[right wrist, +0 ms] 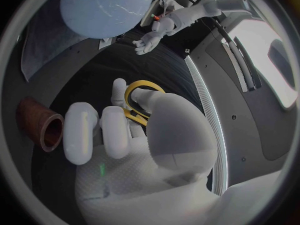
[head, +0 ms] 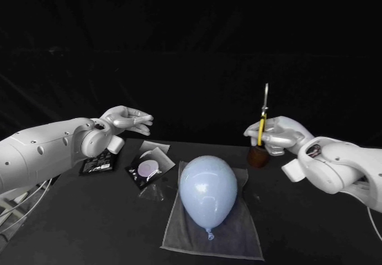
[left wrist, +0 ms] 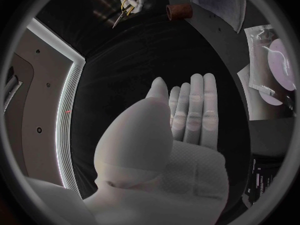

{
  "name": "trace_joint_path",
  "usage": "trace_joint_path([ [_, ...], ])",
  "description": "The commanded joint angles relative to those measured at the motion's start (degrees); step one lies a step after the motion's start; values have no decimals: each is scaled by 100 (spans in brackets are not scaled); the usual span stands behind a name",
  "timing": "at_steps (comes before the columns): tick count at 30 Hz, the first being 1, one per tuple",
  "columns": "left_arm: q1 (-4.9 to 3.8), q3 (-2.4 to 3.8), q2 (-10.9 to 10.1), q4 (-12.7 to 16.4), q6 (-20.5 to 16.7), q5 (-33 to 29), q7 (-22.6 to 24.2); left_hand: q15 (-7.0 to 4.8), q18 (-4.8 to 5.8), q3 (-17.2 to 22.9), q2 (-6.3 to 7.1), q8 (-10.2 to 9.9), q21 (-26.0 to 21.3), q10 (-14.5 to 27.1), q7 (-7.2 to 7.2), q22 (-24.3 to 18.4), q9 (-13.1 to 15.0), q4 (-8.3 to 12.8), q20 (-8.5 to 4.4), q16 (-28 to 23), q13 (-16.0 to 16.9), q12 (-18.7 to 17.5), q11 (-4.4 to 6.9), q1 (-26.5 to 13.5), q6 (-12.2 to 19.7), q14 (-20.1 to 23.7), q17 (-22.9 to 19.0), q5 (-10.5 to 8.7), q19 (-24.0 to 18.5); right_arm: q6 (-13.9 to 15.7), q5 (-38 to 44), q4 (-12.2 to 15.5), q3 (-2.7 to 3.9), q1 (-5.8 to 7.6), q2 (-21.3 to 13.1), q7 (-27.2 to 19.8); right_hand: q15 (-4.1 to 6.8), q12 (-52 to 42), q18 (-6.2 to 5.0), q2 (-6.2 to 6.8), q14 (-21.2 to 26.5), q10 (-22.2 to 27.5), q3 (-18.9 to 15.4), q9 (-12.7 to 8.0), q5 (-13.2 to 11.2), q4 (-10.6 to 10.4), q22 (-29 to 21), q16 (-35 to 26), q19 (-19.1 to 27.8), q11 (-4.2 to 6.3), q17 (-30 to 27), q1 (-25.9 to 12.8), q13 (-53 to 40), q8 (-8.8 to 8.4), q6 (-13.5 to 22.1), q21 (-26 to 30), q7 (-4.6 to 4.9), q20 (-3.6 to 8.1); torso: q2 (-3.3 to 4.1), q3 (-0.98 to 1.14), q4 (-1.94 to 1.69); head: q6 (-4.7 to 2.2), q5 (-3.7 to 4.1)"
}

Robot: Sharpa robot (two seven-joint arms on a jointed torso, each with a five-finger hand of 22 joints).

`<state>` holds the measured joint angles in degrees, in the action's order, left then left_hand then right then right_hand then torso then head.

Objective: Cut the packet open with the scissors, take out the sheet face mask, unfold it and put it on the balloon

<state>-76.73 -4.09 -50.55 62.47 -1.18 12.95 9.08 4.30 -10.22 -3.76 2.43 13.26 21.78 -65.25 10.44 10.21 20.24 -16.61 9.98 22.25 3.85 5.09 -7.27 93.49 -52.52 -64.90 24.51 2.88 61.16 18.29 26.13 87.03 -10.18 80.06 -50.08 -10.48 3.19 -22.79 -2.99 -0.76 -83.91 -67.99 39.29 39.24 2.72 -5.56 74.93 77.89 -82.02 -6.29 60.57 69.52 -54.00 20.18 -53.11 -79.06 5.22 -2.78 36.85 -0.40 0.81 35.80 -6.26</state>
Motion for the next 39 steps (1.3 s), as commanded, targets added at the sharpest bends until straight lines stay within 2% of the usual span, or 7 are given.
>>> trace_joint_path([
  [1,53,-2,-131,189,-421,616,316,28,-7,-119,95,-49,173,6,43,92,-21,3,-10,50,2,-36,-42,-91,-7,235,66,-6,114,-401,-1490,188,5,-2,-113,-376,44,-2580,-7,-90,-110,-1594,-4,99,8,-26,564,31,-48,608,2,50,-99,28,26,-14,-15,10,-9,5,-16,163,-224],
  [7,154,-42,-365,501,-792,1754,42,-21,0,-446,191,-116,685,35,-1,395,-31,5,-91,620,22,-35,-10,-344,28,367,466,-6,259,-338,-2041,322,0,-35,-223,-474,41,-2628,-20,-100,-112,-1572,-22,119,7,-35,526,37,-14,604,12,41,-184,26,28,38,-12,8,-39,-5,-50,427,-738],
  [16,390,-75,-570,813,-1605,3291,-824,175,81,-475,430,-173,444,241,119,320,-14,-8,66,808,63,96,-139,-431,210,1243,650,-4,-509,-123,-2394,302,-6,-147,-209,-624,32,-2302,-92,-82,-80,-1407,-47,144,7,-20,305,-8,180,599,-72,33,-21,14,9,317,-13,-1,-79,0,-90,682,-1232],
  [19,504,-82,-574,836,-1651,3638,-951,201,81,-449,492,-163,404,320,114,305,0,-12,111,880,64,139,-150,-418,237,1392,680,-7,-637,-144,-2429,308,-8,-174,-207,-627,32,-2310,-93,-53,-76,-1388,-61,134,8,-5,305,-13,184,599,-77,29,-52,-9,-7,323,-13,-2,-81,-1,-100,709,-1300],
  [24,690,-89,-459,754,-1621,4277,-1116,512,346,-344,686,-167,-516,661,239,-155,10,-20,494,269,53,253,-321,-455,390,2571,292,-4,-1980,-193,-2450,337,-11,-210,-220,-604,33,-2357,-86,-54,-81,-1393,-62,128,8,-4,328,-3,166,598,-54,28,-99,-23,-8,298,-11,-2,-75,-10,-91,670,-1390],
  [32,789,-90,-157,527,-1587,5317,-1305,557,121,-348,835,-191,-792,896,11,-386,-38,-38,658,-127,10,397,-406,-514,552,2323,-149,-3,-1990,-351,-2454,397,-12,-261,-281,-519,33,-2800,-47,-77,-138,-1494,-69,108,8,0,451,109,65,596,186,19,-487,-80,-14,160,-5,-1,-67,-3,-73,673,-1466],
  [39,888,-92,-2,449,-1627,5699,-1475,567,80,-497,1068,-205,-885,1115,271,-486,-88,-53,667,-396,-9,378,-404,-634,611,2257,-369,4,-1902,-430,-2432,443,-12,-281,-301,-431,20,-3607,-42,-167,-175,-1627,-82,160,7,22,481,225,46,584,425,4,-1211,-96,16,144,7,-10,-62,1,-62,651,-1429],
])
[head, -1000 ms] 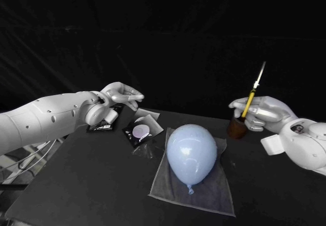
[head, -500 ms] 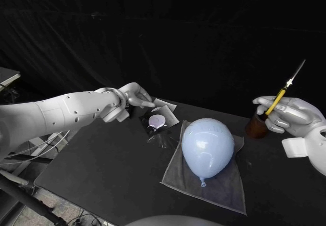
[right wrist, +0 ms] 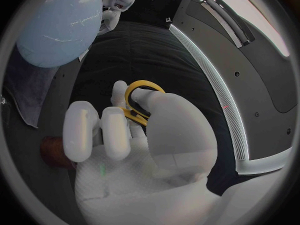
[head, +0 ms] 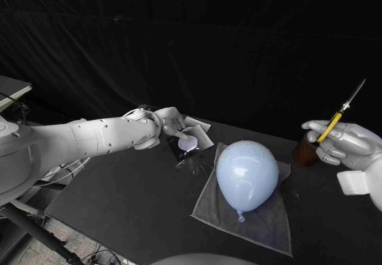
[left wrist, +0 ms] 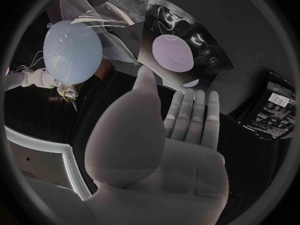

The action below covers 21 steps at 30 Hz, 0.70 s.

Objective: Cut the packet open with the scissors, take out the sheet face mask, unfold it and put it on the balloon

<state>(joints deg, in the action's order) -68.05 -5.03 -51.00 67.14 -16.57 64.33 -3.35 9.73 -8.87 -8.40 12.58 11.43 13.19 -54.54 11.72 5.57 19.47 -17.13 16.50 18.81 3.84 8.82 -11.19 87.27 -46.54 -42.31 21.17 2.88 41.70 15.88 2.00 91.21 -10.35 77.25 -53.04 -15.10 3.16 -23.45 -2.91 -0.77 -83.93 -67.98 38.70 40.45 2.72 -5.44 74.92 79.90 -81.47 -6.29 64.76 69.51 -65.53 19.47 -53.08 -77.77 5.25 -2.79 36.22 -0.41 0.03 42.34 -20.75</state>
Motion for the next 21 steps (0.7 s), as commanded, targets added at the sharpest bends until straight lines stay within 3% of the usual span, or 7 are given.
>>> trace_joint_path([
  [1,30,2,65,-23,-110,587,-247,37,-46,-63,91,-22,-51,78,137,-42,-18,-2,16,-103,-6,4,-25,-39,21,7,-71,5,36,-191,-8,28,5,-2,-9,43,23,-3558,-50,-171,-172,-1625,-25,44,7,12,481,25,-8,583,8,3,-80,-23,14,17,4,-10,-4,2,15,1,27],
  [8,58,3,208,-31,-166,796,-491,106,8,-222,285,-72,-158,279,173,-124,-71,-9,17,-329,-1,6,-92,-147,161,108,-229,12,5,-191,100,47,3,-9,-38,97,20,-3620,-54,-185,-168,-1617,-33,66,7,19,474,28,1,580,13,-5,-158,-16,15,32,5,-13,-9,2,11,-36,116],
  [10,61,4,252,-36,-109,881,-697,127,22,-337,416,-164,-180,392,266,-139,-118,5,16,-371,-7,-13,-122,-301,350,150,-265,14,3,-190,125,51,2,-11,-41,105,20,-3620,-54,-185,-168,-1617,-33,66,7,19,474,28,1,580,13,-5,-158,-16,15,32,5,-13,-7,2,8,-40,126],
  [12,65,3,290,-41,-74,944,-888,157,38,-378,447,-200,-204,480,342,-151,-142,-16,17,-405,-3,-20,-158,-425,445,196,-294,9,-7,-190,148,54,2,-12,-39,111,20,-3616,-56,-186,-167,-1613,-35,70,7,21,468,29,7,580,15,-7,-159,-14,14,41,5,-14,-1,3,9,-45,136],
  [16,73,3,370,-75,-97,1042,-1159,270,132,-422,490,-427,-324,878,453,-189,-387,-16,23,-544,-14,-111,-279,-505,1173,465,-375,14,-137,-193,195,59,1,-16,-34,120,19,-3624,-58,-186,-166,-1610,-38,76,7,23,463,27,11,580,12,-9,-172,-10,12,49,4,-14,-6,5,7,-55,131],
  [21,77,3,447,-114,-174,1122,-1282,350,229,-456,510,-563,-468,1214,455,-205,-543,-18,21,-605,3,-152,-367,-501,1656,678,-411,18,-448,-192,235,56,1,-25,-33,125,19,-3623,-61,-187,-165,-1606,-40,81,8,25,455,27,19,581,12,-10,-176,-7,9,60,3,-15,-9,1,5,-66,144],
])
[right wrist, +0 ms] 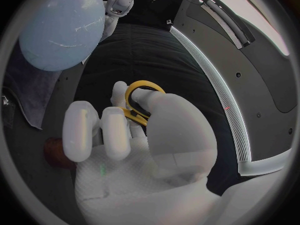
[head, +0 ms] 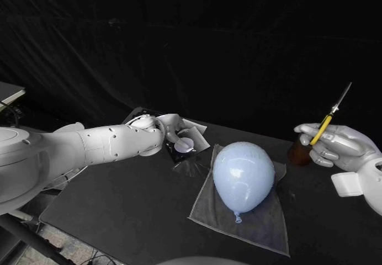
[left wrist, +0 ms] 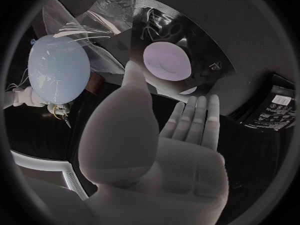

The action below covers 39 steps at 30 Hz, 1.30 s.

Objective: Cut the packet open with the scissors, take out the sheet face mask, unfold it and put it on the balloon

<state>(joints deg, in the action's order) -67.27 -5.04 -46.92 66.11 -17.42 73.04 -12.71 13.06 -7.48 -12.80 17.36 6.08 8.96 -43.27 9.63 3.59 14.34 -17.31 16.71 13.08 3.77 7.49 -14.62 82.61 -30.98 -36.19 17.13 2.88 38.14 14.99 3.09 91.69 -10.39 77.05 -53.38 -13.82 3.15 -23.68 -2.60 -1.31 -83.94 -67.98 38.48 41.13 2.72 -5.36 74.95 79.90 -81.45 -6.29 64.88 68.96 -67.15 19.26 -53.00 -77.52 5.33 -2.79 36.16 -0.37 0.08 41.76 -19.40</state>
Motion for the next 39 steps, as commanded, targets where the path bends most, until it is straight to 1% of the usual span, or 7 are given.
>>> trace_joint_path([
  [1,-1,4,55,-11,-80,262,-368,19,96,-12,33,-32,-56,98,669,-9,-37,0,0,-31,12,-15,-23,-34,118,73,-7,18,-124,-102,133,7,4,-8,2,-1,20,-3600,-93,-133,-164,-1606,-18,13,7,17,452,28,17,581,1,44,-13,14,1,35,-5,-14,0,-3,1,-13,13],
  [5,7,2,115,26,-36,349,-480,15,124,-14,34,-48,-96,135,710,-13,-63,-1,-1,1,29,20,-17,-49,203,68,3,17,-216,-102,165,5,4,-22,4,3,20,-3600,-93,-133,-164,-1606,-18,13,7,17,452,28,17,581,1,44,-13,14,1,35,-5,-14,0,-3,-6,-9,26],
  [9,45,1,145,111,18,423,-635,27,181,-15,41,-133,-195,247,736,-36,-176,14,1,26,40,48,-31,-229,516,120,11,19,-490,-105,192,7,4,-33,2,6,20,-3561,-99,-132,-158,-1594,-21,19,7,22,434,19,33,581,-21,43,10,19,-2,59,-6,-15,-4,-2,-7,-4,41],
  [15,91,0,134,313,197,643,-980,11,219,-26,40,-96,-232,226,743,-29,-118,-5,-4,155,102,215,-16,-541,431,76,61,22,-550,-109,226,13,4,-43,-17,7,20,-3561,-99,-132,-158,-1594,-21,19,7,22,434,19,33,581,-21,43,10,19,-2,59,-6,-15,-5,-2,-8,6,57],
  [17,102,-1,113,385,232,749,-1082,6,237,-18,36,47,-250,191,743,-31,155,-3,-2,196,131,288,-11,-608,-123,73,79,26,-580,-111,236,16,4,-47,-26,8,20,-3557,-103,-130,-158,-1588,-24,24,8,26,422,20,44,582,-14,42,7,22,-5,76,-7,-15,-5,0,-7,9,59],
  [20,123,-2,84,468,266,929,-1209,5,262,-24,36,120,-269,214,747,-31,246,-2,-3,261,165,368,-12,-661,-260,84,112,34,-609,-110,252,18,4,-54,-36,7,20,-3557,-103,-130,-158,-1588,-24,24,8,26,422,20,44,582,-14,42,7,22,-5,76,-7,-15,-5,2,-14,8,57],
  [39,266,-16,167,348,509,1740,-1480,81,398,-32,50,232,-451,765,762,-75,360,-4,8,468,287,604,-68,-650,93,569,262,45,-1153,-73,347,44,4,-68,-80,5,22,-3508,-110,-124,-150,-1569,-29,36,7,39,404,9,61,585,-39,43,31,32,-14,100,-12,-16,2,-4,-13,44,80],
])
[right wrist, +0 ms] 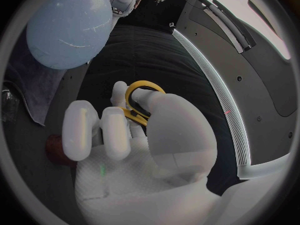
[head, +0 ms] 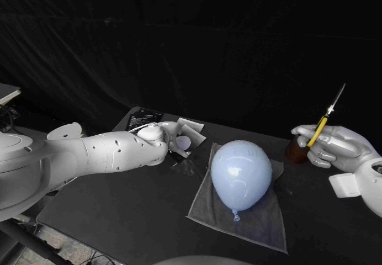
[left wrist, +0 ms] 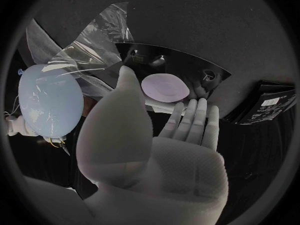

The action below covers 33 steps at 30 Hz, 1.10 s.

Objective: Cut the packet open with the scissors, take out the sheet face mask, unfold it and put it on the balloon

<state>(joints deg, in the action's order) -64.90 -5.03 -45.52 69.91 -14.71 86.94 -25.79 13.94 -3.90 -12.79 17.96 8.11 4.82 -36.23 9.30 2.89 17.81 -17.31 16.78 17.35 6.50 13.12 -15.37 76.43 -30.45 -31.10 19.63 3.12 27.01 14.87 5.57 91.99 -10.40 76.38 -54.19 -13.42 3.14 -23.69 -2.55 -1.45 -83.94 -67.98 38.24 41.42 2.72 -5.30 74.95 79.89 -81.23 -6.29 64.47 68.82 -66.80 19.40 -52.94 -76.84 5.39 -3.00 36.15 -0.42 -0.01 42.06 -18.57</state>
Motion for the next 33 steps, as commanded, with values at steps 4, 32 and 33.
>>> trace_joint_path([
  [4,56,-49,80,-49,272,455,-185,-4,39,-27,-12,103,-39,131,795,4,91,-2,-1,124,56,124,5,-11,23,113,64,23,-2,-70,129,15,5,-7,3,-31,23,-3505,-117,-107,-149,-1566,-7,12,7,38,396,11,46,587,6,58,-7,22,-24,43,-20,5,4,0,0,25,-6],
  [32,120,-56,-161,535,-68,342,-91,-432,-634,1331,-815,1632,340,-232,471,174,658,28,-79,1232,497,1704,393,1080,-420,-653,247,-32,1247,-110,249,2,5,-36,7,-20,25,-3495,-119,-102,-146,-1559,-9,19,7,50,390,7,52,589,0,60,-8,26,-26,53,-23,6,-9,2,2,-7,43],
  [33,120,-54,-163,533,-70,330,-86,-432,-637,1356,-835,1639,343,-241,475,175,651,30,-77,1227,488,1710,390,1098,-427,-670,236,-32,1250,-111,250,2,5,-37,8,-20,25,-3495,-119,-102,-146,-1559,-9,19,7,50,390,7,52,589,0,60,-8,26,-26,53,-23,6,-9,2,3,-8,41],
])
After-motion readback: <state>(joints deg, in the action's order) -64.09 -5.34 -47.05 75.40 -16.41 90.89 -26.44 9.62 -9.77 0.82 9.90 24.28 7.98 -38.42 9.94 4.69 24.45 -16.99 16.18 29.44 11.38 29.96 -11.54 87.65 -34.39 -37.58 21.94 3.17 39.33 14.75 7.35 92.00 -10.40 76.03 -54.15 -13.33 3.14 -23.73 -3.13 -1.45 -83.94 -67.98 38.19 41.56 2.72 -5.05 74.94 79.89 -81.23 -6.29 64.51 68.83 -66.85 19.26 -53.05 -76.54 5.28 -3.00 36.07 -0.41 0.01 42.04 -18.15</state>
